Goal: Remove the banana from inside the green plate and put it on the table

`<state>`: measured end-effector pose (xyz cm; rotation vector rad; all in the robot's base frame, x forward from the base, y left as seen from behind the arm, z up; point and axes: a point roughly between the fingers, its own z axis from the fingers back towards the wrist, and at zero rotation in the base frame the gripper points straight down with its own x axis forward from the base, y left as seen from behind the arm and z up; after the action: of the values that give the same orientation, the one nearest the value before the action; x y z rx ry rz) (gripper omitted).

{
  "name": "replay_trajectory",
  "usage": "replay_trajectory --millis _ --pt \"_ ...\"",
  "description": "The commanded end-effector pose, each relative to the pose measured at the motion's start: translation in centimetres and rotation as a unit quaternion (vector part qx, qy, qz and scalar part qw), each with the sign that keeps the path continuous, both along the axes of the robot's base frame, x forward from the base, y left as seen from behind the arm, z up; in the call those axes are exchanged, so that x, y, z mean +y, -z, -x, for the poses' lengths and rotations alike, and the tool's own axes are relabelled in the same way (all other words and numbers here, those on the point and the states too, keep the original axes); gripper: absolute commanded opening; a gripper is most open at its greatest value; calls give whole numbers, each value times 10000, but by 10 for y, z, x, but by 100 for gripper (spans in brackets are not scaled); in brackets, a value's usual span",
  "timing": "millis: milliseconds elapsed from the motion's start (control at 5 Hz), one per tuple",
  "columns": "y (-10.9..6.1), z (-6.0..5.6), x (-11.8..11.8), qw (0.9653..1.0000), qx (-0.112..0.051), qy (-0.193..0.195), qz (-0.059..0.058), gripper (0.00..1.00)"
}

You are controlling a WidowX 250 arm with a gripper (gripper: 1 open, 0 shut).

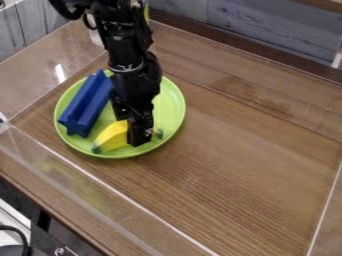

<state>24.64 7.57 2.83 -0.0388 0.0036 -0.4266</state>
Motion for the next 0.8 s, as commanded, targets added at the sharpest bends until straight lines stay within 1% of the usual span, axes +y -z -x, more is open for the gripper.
replay_trajectory --millis 0,600 --pt "-11 -9 5 9997 -210 -55 -73 0" --pt "-24 -8 4 9996 -231 -129 -115 0"
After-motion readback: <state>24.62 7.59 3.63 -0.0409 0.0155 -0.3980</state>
